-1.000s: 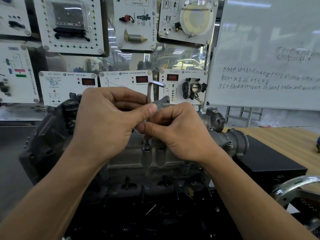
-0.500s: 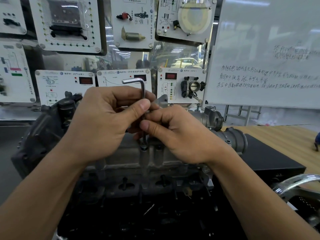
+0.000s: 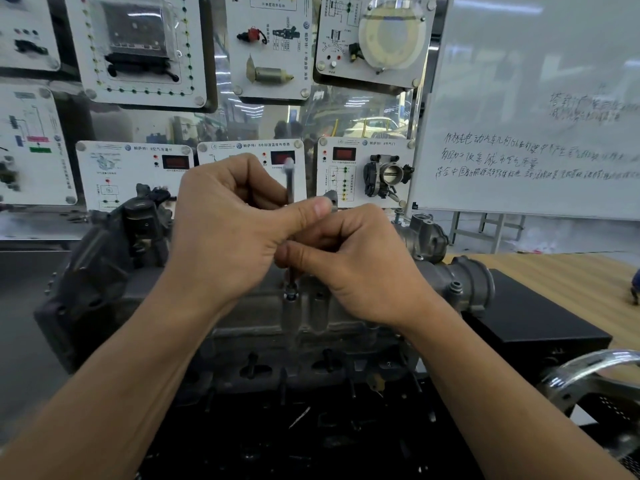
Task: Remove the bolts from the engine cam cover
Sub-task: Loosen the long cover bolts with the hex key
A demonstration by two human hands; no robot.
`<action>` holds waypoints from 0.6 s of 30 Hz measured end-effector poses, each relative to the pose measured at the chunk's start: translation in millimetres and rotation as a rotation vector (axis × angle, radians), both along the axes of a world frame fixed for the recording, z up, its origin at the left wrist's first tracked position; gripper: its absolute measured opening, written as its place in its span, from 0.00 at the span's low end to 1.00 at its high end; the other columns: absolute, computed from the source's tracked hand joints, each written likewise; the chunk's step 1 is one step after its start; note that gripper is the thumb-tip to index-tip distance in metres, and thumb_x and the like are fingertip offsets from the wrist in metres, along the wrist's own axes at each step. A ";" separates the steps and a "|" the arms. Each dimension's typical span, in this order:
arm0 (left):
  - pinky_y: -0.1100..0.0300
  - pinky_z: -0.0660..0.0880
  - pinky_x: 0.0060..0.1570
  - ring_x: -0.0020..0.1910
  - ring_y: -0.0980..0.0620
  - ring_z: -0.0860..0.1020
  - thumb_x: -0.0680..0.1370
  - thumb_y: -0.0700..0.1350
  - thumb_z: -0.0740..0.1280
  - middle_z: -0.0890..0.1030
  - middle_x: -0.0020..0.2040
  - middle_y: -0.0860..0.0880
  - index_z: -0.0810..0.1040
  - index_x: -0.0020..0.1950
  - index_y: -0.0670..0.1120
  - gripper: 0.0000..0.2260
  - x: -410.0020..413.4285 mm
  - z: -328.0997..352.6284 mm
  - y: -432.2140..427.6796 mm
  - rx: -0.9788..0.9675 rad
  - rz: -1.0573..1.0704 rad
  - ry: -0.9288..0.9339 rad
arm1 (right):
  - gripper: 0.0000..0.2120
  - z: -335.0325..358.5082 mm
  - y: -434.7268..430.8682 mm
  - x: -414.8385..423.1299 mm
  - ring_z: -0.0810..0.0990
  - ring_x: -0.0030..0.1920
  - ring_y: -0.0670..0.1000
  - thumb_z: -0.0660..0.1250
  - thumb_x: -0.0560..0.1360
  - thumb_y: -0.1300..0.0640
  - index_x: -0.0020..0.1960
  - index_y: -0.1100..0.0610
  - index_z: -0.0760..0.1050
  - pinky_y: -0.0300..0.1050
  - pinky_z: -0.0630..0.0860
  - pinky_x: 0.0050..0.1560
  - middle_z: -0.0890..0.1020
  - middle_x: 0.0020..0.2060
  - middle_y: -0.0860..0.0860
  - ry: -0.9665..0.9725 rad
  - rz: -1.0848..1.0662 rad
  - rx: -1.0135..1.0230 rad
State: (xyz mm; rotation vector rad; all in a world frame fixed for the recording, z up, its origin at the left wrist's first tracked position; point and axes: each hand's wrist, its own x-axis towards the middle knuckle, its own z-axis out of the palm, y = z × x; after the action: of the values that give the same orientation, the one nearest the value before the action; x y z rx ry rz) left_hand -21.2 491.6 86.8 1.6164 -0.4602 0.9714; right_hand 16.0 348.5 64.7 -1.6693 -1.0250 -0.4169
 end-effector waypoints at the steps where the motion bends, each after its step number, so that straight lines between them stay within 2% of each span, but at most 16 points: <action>1: 0.64 0.74 0.25 0.25 0.57 0.74 0.59 0.53 0.80 0.77 0.26 0.53 0.73 0.32 0.47 0.17 0.7 -0.1 0.6 0.010 -0.001 0.000 | 0.07 1.1 -1.1 -0.8 0.83 0.34 0.59 0.74 0.74 0.62 0.42 0.66 0.84 0.51 0.79 0.34 0.85 0.34 0.59 -0.003 0.007 -0.041; 2: 0.62 0.75 0.25 0.27 0.55 0.75 0.60 0.53 0.79 0.78 0.28 0.52 0.74 0.34 0.48 0.17 0.8 -0.5 2.1 0.024 -0.025 0.010 | 0.06 2.6 -2.8 -1.5 0.84 0.36 0.56 0.72 0.76 0.62 0.43 0.65 0.84 0.49 0.79 0.37 0.86 0.36 0.58 -0.007 0.013 -0.085; 4: 0.57 0.80 0.32 0.33 0.52 0.80 0.65 0.51 0.78 0.82 0.35 0.52 0.79 0.41 0.49 0.12 -0.6 -2.4 5.9 0.074 -0.120 0.050 | 0.07 5.6 -6.5 -2.9 0.85 0.40 0.47 0.68 0.78 0.62 0.47 0.64 0.84 0.39 0.79 0.40 0.87 0.40 0.54 -0.013 0.026 -0.165; 7: 0.50 0.81 0.43 0.44 0.46 0.84 0.73 0.49 0.71 0.86 0.46 0.52 0.82 0.52 0.52 0.08 -5.1 -6.3 12.8 0.198 -0.205 0.082 | 0.09 8.7 -9.8 -3.2 0.84 0.44 0.42 0.65 0.81 0.62 0.51 0.64 0.83 0.36 0.77 0.46 0.86 0.43 0.51 -0.013 0.033 -0.245; 9: 0.50 0.82 0.44 0.46 0.47 0.84 0.76 0.47 0.67 0.86 0.48 0.53 0.82 0.54 0.53 0.09 -7.3 -7.0 16.8 0.243 -0.230 0.080 | 0.10 9.4 -9.5 -3.1 0.84 0.47 0.42 0.63 0.81 0.62 0.52 0.64 0.83 0.37 0.78 0.50 0.86 0.46 0.51 -0.020 0.030 -0.280; 12: 0.57 0.83 0.41 0.44 0.51 0.85 0.76 0.44 0.66 0.87 0.46 0.54 0.82 0.53 0.50 0.09 -6.9 -6.4 17.6 0.223 -0.220 0.069 | 0.11 10.7 -8.1 -4.8 0.84 0.49 0.44 0.61 0.82 0.63 0.53 0.65 0.82 0.41 0.79 0.55 0.86 0.47 0.50 -0.026 0.029 -0.317; 14: 0.59 0.83 0.40 0.43 0.53 0.85 0.74 0.44 0.68 0.87 0.43 0.54 0.83 0.51 0.49 0.07 -4.8 -6.7 15.5 0.174 -0.193 0.059 | 0.12 10.3 -8.1 -4.0 0.84 0.49 0.47 0.62 0.82 0.62 0.53 0.65 0.82 0.46 0.80 0.55 0.86 0.47 0.51 -0.020 0.037 -0.300; 15: 0.60 0.82 0.40 0.42 0.54 0.86 0.73 0.44 0.70 0.87 0.42 0.53 0.83 0.49 0.49 0.07 -3.9 -7.0 14.6 0.154 -0.178 0.050 | 0.12 9.1 -8.2 -2.7 0.85 0.47 0.52 0.63 0.82 0.60 0.52 0.65 0.83 0.52 0.80 0.54 0.86 0.45 0.55 -0.020 0.033 -0.283; 17: 0.62 0.81 0.41 0.40 0.53 0.86 0.70 0.46 0.72 0.87 0.39 0.52 0.84 0.46 0.50 0.06 -2.4 -6.5 13.9 0.121 -0.150 0.036 | 0.14 6.3 -7.5 -1.1 0.82 0.42 0.65 0.68 0.79 0.55 0.48 0.68 0.82 0.62 0.78 0.45 0.83 0.41 0.67 -0.019 0.031 -0.224; 18: 0.64 0.81 0.40 0.39 0.53 0.86 0.69 0.47 0.73 0.86 0.38 0.52 0.84 0.44 0.51 0.05 -1.9 -5.8 13.9 0.106 -0.138 0.034 | 0.15 5.4 -6.6 -1.5 0.80 0.40 0.68 0.70 0.77 0.55 0.46 0.69 0.82 0.64 0.76 0.41 0.81 0.40 0.71 -0.011 0.040 -0.182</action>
State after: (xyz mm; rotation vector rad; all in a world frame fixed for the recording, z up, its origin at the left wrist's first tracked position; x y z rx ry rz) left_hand -23.1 505.5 80.9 1.6701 -0.6003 0.8265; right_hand 14.5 341.9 70.1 -1.8057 -1.1300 -0.3147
